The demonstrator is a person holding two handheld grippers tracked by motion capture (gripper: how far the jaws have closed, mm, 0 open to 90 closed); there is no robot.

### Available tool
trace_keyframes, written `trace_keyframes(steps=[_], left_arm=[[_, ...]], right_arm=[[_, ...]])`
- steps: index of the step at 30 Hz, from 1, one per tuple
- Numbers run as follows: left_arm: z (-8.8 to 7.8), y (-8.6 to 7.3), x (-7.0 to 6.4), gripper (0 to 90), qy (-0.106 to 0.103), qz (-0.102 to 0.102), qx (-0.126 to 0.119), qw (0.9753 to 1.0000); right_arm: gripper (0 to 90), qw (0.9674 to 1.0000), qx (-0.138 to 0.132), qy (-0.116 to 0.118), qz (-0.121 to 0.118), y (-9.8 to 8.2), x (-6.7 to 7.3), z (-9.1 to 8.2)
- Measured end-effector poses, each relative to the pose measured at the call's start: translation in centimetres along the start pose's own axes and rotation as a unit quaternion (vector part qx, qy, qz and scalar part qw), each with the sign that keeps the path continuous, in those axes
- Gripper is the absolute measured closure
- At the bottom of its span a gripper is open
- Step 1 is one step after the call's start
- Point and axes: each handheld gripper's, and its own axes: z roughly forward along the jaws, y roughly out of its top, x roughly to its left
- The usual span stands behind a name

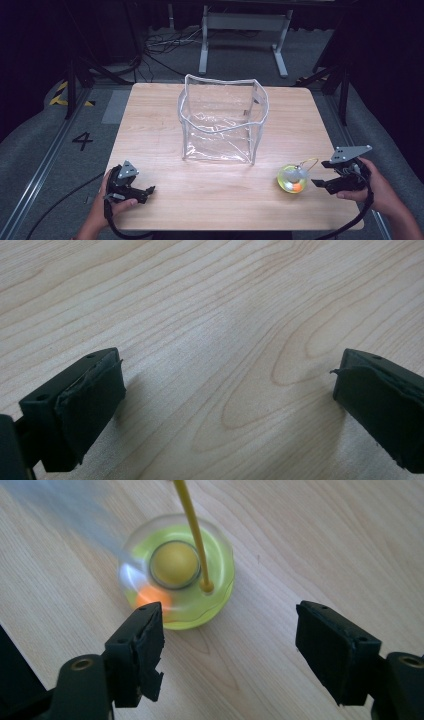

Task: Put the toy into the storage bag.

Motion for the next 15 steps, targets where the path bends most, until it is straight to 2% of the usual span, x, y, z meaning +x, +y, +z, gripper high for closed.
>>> trace_keyframes(steps=[7, 13, 15], left_arm=[[0.0, 0.0, 0.0, 0.4, 0.0, 0.0, 0.0, 1.0], [0.0, 0.0, 0.0, 0.5, 0.001, -0.001, 0.0, 1.0], [0.0, 0.0, -0.1, 0.5, 0.002, -0.003, 0.0, 1.0]], right_arm=[[33.2, 0.9998, 0.004, -0.002, -0.017, 1.8, 0.0, -1.3], [37.8, 0.9998, 0.003, 0.001, -0.021, 3.2, 0.2, -2.2], [40.0, 0.9997, 0.012, -0.005, -0.019, 3.7, 0.2, -2.3]])
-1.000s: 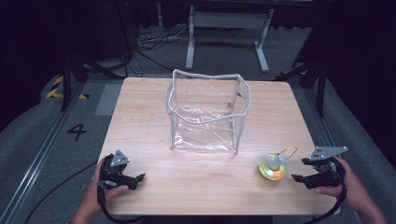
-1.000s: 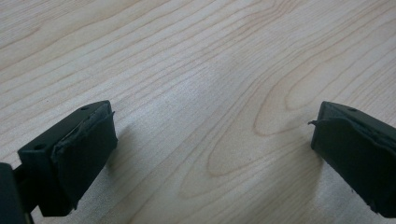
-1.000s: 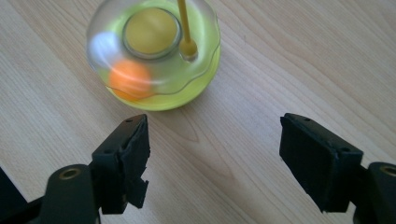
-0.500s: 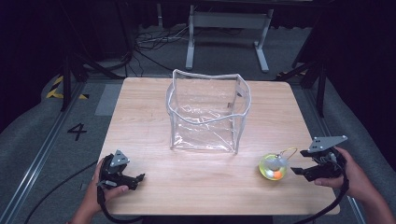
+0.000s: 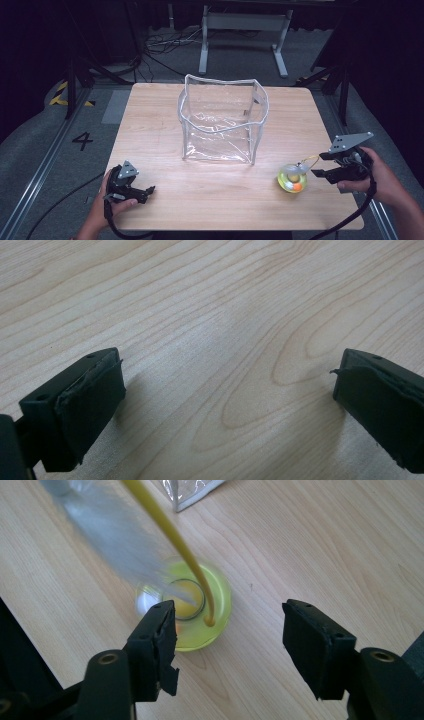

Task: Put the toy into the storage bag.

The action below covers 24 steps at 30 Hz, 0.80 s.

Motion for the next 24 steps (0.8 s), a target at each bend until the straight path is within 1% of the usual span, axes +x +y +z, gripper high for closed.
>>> trace_keyframes(steps=[2, 5, 6, 7, 9, 12, 16, 18, 20, 21, 23, 24], left_arm=[[0.0, 0.0, 0.0, 0.5, 0.0, -0.001, 0.0, 1.0], [0.0, 0.0, 0.0, 0.5, 0.0, -0.001, 0.0, 1.0], [0.0, 0.0, 0.0, 0.5, 0.001, 0.0, 0.0, 1.0], [0.0, 0.0, 0.0, 0.5, 0.0, -0.001, 0.0, 1.0], [0.0, 0.0, 0.0, 0.5, 0.0, -0.001, 0.0, 1.0], [0.0, 0.0, 0.0, 0.5, 0.0, -0.001, 0.0, 1.0], [0.0, 0.0, 0.0, 0.5, 0.001, -0.001, 0.0, 1.0], [0.0, 0.0, 0.0, 0.5, 0.001, -0.001, 0.0, 1.0], [0.0, 0.0, 0.0, 0.5, 0.001, -0.001, 0.0, 1.0], [0.0, 0.0, 0.0, 0.5, 0.0, -0.001, 0.0, 1.0], [0.0, 0.0, 0.0, 0.5, 0.0, -0.001, 0.0, 1.0], [0.0, 0.0, 0.0, 0.5, 0.0, -0.001, 0.0, 1.0]], right_arm=[[41.5, 1.0, 0.003, -0.003, 0.001, 0.3, -0.1, 0.0], [44.7, 0.9999, 0.01, -0.001, 0.0, 0.8, -0.1, 0.0], [48.3, 0.9998, 0.018, -0.001, 0.002, 1.2, -0.2, 0.0], [48.3, 0.9998, 0.018, -0.001, 0.002, 1.2, -0.2, 0.0], [53.8, 0.9997, 0.022, 0.0, 0.008, 1.5, -0.2, 0.0], [61.3, 0.9995, 0.031, 0.006, 0.004, 1.9, -0.3, 0.2], [70.0, 0.9991, 0.042, 0.008, 0.006, 2.2, -0.3, 0.5], [74.7, 0.999, 0.043, 0.008, 0.01, 2.3, -0.3, 0.5], [77.4, 0.999, 0.043, 0.01, 0.008, 2.6, -0.2, 0.5], [79.8, 0.999, 0.044, 0.008, 0.006, 2.7, -0.1, 0.5], [85.7, 0.9988, 0.047, 0.011, 0.002, 2.9, -0.1, 0.4], [85.7, 0.9988, 0.047, 0.011, 0.002, 2.9, -0.1, 0.4]])
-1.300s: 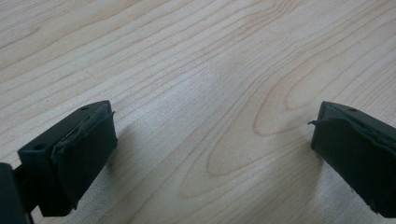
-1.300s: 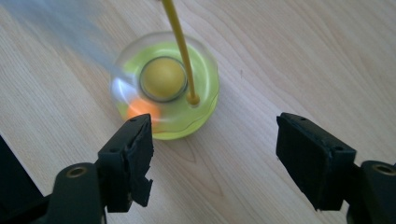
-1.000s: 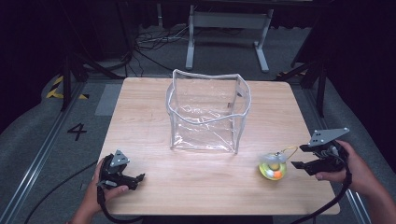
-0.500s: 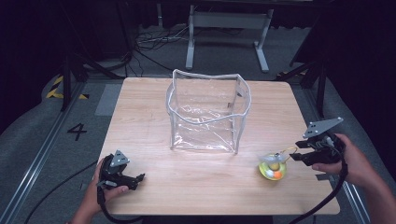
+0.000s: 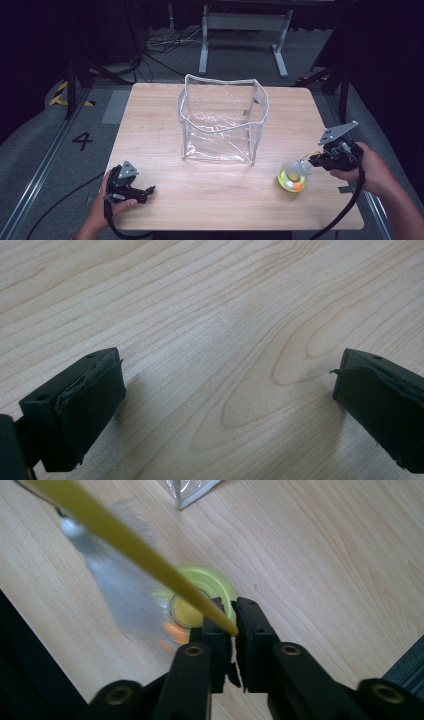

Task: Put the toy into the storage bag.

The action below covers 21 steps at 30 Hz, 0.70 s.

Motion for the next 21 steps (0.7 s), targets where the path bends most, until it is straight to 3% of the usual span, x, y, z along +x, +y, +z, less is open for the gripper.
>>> trace_keyframes(steps=[13, 21], left_arm=[[0.0, 0.0, 0.0, 0.5, 0.0, 0.0, 0.0, 1.0], [0.0, 0.0, 0.0, 0.5, 0.001, 0.0, 0.0, 1.0]], right_arm=[[88.2, 0.9996, 0.021, -0.018, -0.012, 1.1, -0.1, -0.5], [88.2, 0.9996, 0.014, -0.024, -0.009, 1.8, -0.7, -1.7]])
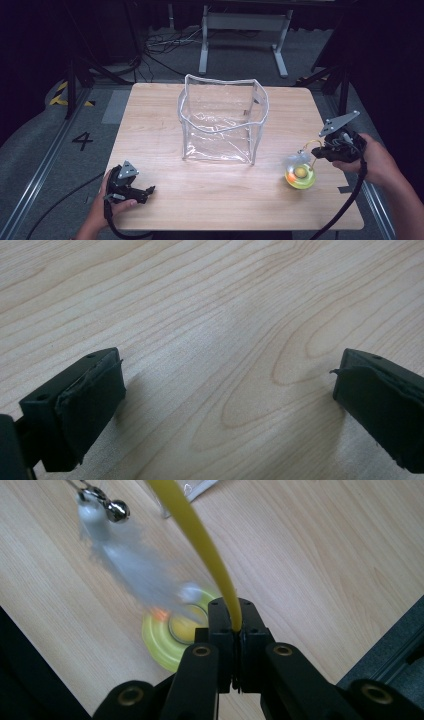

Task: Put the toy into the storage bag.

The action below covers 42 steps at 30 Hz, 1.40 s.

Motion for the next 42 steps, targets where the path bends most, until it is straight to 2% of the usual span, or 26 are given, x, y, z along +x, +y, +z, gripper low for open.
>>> trace_keyframes(steps=[22, 32, 37, 42], left_arm=[[0.0, 0.0, 0.0, 0.4, -0.001, 0.0, 0.001, 1.0], [0.0, 0.0, 0.0, 0.4, 0.0, 0.001, 0.001, 1.0], [0.0, 0.0, 0.0, 0.4, -0.001, 0.001, 0.001, 1.0], [0.0, 0.0, 0.0, 0.4, -0.001, 0.001, 0.001, 1.0]], right_arm=[[88.2, 0.9996, -0.014, -0.025, -0.006, 3.2, -2.3, -3.7], [88.2, 0.9993, -0.01, -0.034, -0.014, 5.2, -2.9, -5.0], [88.2, 0.9987, -0.003, -0.045, -0.023, 6.5, -3.3, -5.6], [88.2, 0.9982, -0.007, -0.056, -0.021, 7.7, -3.8, -6.2]])
